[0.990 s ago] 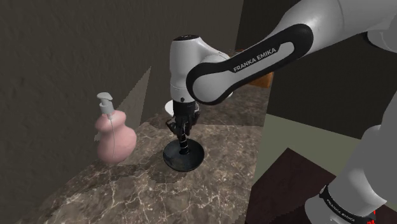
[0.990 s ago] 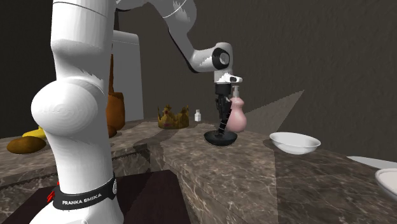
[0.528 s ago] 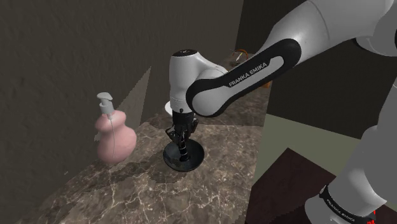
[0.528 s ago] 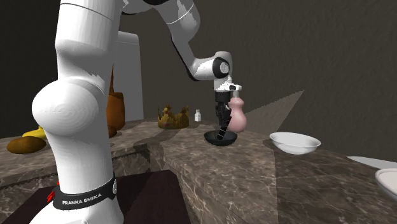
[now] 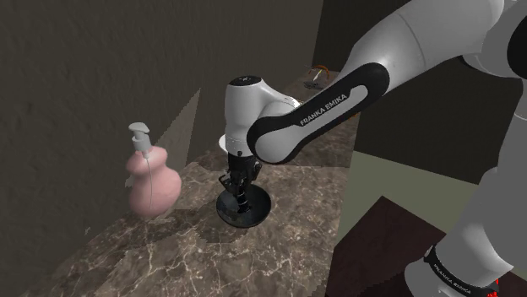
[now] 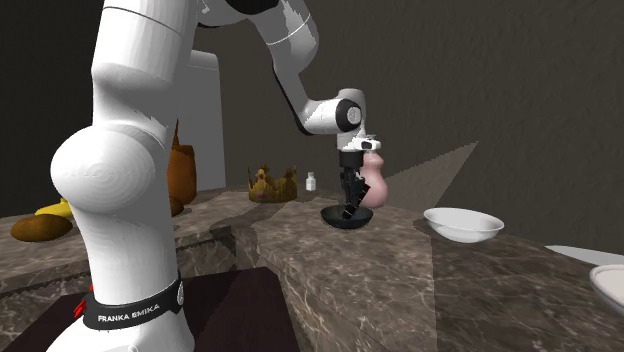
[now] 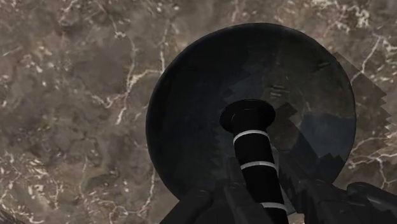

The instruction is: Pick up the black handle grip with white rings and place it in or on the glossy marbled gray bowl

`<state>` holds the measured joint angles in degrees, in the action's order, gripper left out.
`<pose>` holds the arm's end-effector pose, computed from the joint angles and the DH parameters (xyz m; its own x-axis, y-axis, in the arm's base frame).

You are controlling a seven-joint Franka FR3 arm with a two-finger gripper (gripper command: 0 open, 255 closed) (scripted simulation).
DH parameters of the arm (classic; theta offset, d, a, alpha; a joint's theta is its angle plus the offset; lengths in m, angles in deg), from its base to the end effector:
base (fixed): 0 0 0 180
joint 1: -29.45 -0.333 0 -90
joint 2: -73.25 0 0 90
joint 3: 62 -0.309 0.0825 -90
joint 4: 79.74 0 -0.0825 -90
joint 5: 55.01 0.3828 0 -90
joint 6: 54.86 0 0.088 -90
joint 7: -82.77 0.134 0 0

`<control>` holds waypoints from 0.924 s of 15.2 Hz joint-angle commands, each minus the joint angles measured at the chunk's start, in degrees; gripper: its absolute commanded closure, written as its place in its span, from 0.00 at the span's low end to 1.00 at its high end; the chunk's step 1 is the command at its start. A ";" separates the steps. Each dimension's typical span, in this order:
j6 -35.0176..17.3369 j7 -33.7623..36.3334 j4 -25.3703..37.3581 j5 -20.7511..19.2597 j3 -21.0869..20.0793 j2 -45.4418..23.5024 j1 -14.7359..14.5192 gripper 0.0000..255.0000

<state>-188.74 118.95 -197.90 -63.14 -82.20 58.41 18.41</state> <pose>0.5049 0.2978 0.2862 0.9993 -0.0019 0.0375 -0.0017 -1.0000 -0.0064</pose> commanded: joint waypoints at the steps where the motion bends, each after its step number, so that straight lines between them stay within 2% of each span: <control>1: 0.03 0.06 -0.66 0.06 -0.09 -0.36 -0.12 1.00; 4: 0.03 0.06 -0.66 0.06 -0.09 -0.36 -0.12 1.00; 5: -0.04 -0.03 -0.85 0.11 -0.09 -0.22 -0.05 0.00; 10: 0.03 0.06 -0.66 0.06 -0.09 -0.36 -0.12 0.00; 14: 6.32 -1.58 1.51 2.51 -0.91 4.10 0.50 0.00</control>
<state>-183.72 117.50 -196.60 -61.16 -82.87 61.41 18.89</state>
